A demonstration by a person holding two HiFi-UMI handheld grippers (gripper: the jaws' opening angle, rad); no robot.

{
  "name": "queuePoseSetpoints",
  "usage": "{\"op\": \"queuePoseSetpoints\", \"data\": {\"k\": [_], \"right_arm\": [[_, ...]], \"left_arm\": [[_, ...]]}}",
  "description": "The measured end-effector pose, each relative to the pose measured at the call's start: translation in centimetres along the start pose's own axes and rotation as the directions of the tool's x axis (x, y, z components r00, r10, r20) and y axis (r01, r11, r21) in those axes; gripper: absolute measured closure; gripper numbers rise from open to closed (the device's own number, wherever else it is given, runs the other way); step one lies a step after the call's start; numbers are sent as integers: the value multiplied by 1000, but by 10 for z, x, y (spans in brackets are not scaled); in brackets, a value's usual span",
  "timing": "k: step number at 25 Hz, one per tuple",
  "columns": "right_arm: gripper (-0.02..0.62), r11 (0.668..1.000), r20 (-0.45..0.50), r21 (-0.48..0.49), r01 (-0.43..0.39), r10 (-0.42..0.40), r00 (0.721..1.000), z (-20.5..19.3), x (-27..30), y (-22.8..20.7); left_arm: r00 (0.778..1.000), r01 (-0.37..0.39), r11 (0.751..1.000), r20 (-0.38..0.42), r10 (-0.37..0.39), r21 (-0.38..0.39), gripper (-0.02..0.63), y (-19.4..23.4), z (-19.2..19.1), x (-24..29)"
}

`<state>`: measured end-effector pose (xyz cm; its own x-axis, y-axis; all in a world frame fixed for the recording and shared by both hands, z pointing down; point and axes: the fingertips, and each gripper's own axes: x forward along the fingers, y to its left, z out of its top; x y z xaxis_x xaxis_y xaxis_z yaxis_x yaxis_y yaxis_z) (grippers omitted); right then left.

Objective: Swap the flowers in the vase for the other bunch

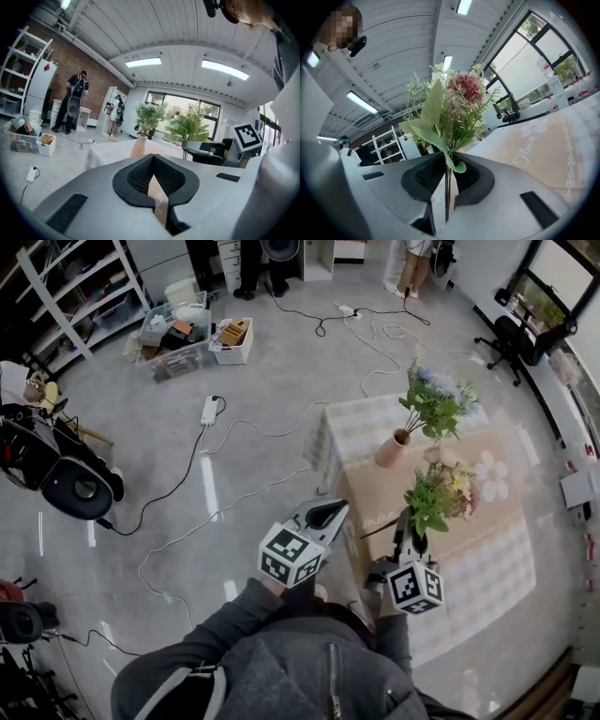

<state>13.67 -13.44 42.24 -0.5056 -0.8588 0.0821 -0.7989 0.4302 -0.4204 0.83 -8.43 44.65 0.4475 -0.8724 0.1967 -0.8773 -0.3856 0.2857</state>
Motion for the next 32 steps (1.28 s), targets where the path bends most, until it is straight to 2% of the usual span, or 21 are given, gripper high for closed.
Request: {"op": "queuePoseSetpoints", "data": {"k": [10, 15, 21, 22, 25, 32], "right_arm": [[551, 988, 107, 33, 148, -151, 983, 28, 39, -33], [551, 973, 154, 56, 225, -231, 961, 44, 49, -57], [551, 951, 215, 69, 303, -311, 926, 50, 54, -70], [551, 947, 221, 72, 313, -321, 921, 51, 55, -72], [551, 934, 235, 82, 348, -357, 904, 54, 54, -77], [551, 896, 236, 119, 428, -445, 864, 55, 52, -89]], "left_arm": [[995, 96, 995, -7, -96, 33, 597, 39, 31, 58], [990, 142, 989, -12, -141, 43, 597, 52, 46, 86], [971, 234, 971, -54, -232, 43, 594, 72, 49, 121], [967, 250, 967, -65, -247, 43, 584, 73, 50, 127], [948, 306, 951, -103, -302, 31, 475, 74, 51, 145], [898, 410, 912, -166, -408, -24, 397, 72, 52, 177]]}}
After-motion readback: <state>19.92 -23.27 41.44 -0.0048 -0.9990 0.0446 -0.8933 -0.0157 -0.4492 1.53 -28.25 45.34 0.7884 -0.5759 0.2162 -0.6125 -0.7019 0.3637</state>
